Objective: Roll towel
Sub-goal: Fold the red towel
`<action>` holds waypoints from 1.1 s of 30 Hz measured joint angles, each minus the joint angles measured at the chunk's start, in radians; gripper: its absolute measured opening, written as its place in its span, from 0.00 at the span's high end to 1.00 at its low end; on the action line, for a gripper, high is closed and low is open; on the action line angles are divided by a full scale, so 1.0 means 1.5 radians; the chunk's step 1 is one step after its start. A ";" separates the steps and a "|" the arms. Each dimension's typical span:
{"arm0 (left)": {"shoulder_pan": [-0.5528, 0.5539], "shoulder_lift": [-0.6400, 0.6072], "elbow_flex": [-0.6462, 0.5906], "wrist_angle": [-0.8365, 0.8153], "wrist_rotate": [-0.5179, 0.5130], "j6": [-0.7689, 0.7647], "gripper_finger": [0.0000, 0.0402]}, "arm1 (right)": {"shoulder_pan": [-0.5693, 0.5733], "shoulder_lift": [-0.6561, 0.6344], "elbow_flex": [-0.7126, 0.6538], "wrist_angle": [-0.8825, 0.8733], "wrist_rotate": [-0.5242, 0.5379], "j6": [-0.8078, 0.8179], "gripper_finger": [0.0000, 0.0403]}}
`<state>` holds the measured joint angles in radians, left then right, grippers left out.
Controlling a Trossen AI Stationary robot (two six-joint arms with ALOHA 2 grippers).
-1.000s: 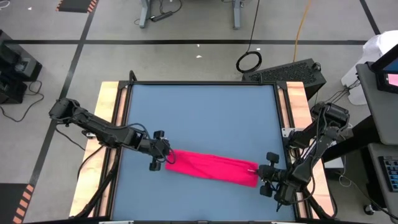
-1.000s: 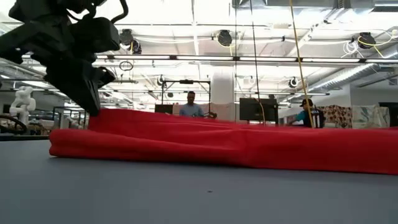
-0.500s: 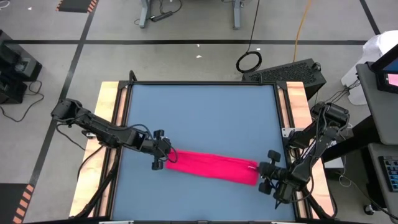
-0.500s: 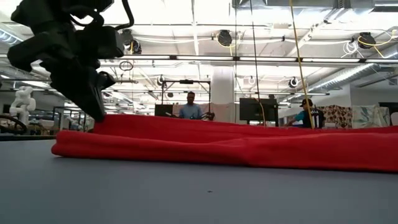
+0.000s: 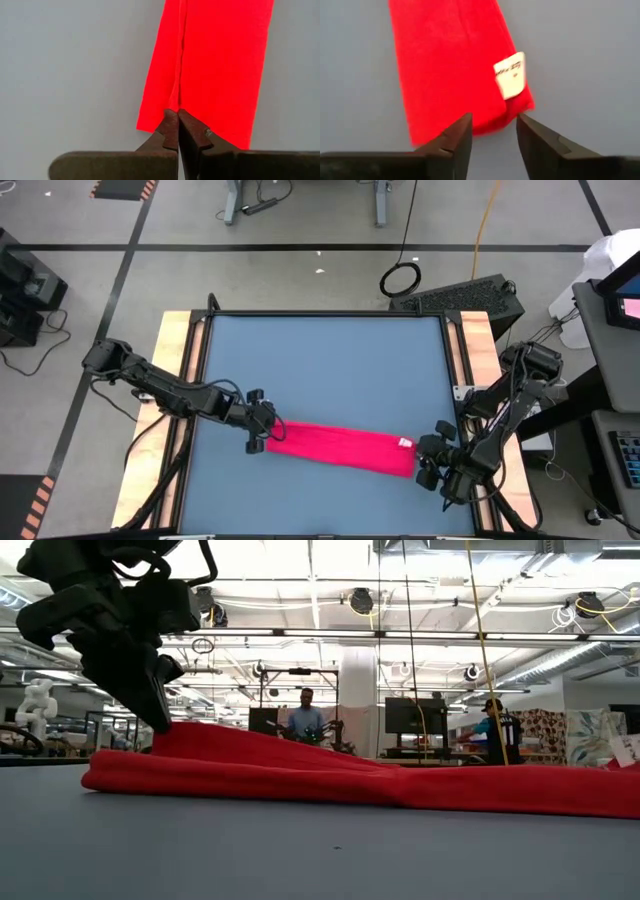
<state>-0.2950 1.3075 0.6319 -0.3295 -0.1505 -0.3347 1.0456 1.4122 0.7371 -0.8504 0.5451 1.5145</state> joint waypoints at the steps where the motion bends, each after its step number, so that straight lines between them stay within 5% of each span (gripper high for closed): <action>1: 0.000 0.000 0.000 -0.001 0.000 0.000 1.00 | 0.003 -0.009 0.007 -0.013 -0.011 -0.001 0.62; 13: 0.000 0.000 0.000 -0.001 0.002 -0.004 1.00 | 0.032 -0.046 0.002 -0.028 0.067 -0.009 0.65; 18: 0.000 0.000 0.000 -0.009 0.016 -0.019 1.00 | -0.004 -0.037 -0.019 -0.013 0.004 0.022 0.67; 28: -0.001 0.000 0.000 -0.014 0.020 -0.018 1.00 | -0.042 -0.037 -0.087 0.106 0.005 -0.010 0.69; 33: -0.001 0.000 0.000 -0.014 0.020 -0.013 1.00 | -0.047 -0.037 -0.102 0.142 0.002 -0.026 0.80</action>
<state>-0.2967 1.3071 0.6320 -0.3504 -0.1209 -0.3546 0.9757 1.3563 0.5835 -0.6372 0.5480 1.4759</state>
